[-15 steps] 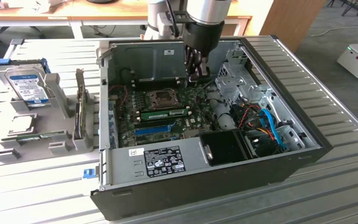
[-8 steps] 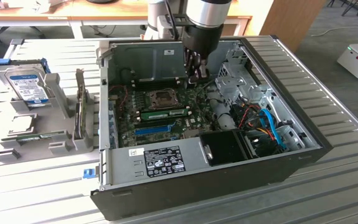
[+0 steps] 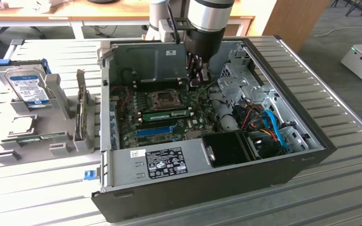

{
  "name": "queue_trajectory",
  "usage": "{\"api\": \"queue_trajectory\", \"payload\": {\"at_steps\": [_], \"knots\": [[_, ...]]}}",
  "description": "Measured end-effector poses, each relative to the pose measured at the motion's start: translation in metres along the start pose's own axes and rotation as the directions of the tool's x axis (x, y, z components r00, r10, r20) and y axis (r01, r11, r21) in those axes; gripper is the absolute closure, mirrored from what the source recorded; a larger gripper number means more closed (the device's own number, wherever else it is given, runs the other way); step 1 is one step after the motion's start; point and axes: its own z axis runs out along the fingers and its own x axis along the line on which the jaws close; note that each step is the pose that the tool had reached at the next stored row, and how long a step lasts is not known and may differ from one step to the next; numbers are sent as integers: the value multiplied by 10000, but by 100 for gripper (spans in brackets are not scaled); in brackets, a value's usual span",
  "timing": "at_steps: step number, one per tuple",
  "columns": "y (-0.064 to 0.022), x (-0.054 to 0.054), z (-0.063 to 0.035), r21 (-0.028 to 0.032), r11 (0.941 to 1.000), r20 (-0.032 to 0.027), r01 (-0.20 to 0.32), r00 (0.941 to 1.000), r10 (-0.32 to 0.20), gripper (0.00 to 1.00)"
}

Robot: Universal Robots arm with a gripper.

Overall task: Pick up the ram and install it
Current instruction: 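Press down the ram until it locks into place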

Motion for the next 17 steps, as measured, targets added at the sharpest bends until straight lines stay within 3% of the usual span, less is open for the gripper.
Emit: {"api": "queue_trajectory", "payload": {"at_steps": [17], "knots": [[-1,4,115,-1,10000,-2,0,10000,0,89]]}}
